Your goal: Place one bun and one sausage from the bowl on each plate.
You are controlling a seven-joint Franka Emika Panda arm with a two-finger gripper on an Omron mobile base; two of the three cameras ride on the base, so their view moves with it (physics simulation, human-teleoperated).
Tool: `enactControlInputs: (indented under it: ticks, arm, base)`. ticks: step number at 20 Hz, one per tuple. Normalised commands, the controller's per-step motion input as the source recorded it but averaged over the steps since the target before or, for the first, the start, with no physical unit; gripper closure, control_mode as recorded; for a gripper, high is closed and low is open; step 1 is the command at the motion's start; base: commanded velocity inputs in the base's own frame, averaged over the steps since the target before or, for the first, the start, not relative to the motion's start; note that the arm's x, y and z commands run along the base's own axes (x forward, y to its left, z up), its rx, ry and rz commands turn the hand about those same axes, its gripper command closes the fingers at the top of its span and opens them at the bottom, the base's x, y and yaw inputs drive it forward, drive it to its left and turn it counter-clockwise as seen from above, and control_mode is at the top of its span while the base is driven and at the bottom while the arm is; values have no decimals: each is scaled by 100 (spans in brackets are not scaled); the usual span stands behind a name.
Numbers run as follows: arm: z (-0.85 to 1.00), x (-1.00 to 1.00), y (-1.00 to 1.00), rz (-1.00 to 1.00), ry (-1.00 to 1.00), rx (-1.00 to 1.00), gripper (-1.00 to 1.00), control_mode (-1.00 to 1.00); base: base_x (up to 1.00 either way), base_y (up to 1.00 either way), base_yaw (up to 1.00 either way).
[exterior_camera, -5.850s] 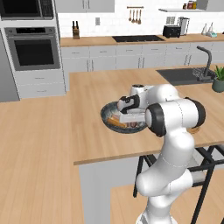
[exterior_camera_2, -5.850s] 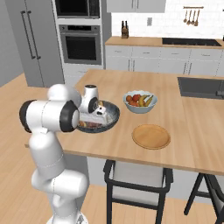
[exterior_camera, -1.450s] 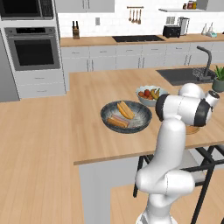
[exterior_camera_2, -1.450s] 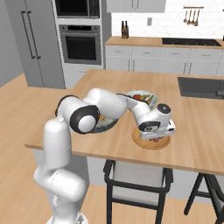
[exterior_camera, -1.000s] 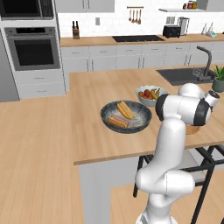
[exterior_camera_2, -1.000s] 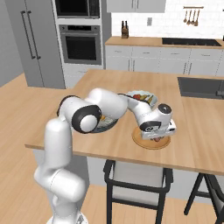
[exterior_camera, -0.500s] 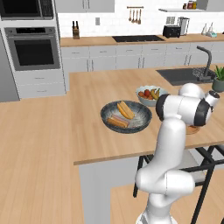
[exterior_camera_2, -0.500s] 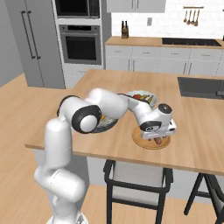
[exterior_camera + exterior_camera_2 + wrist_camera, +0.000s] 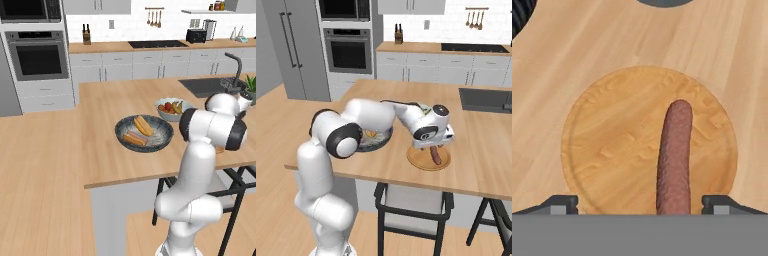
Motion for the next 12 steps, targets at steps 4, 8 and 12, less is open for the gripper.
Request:
enactControlInputs:
  ticks: [4,8,12]
  arm:
    - [43,0,99,-8,0,-12,-100,-100]
    - [47,0,100,-13,0,-15,-100,-100]
    - [36,0,100,-11,0,-12,-100,-100]
  base:
    - [0,0,0]
    - [0,0,0]
    - [0,0,0]
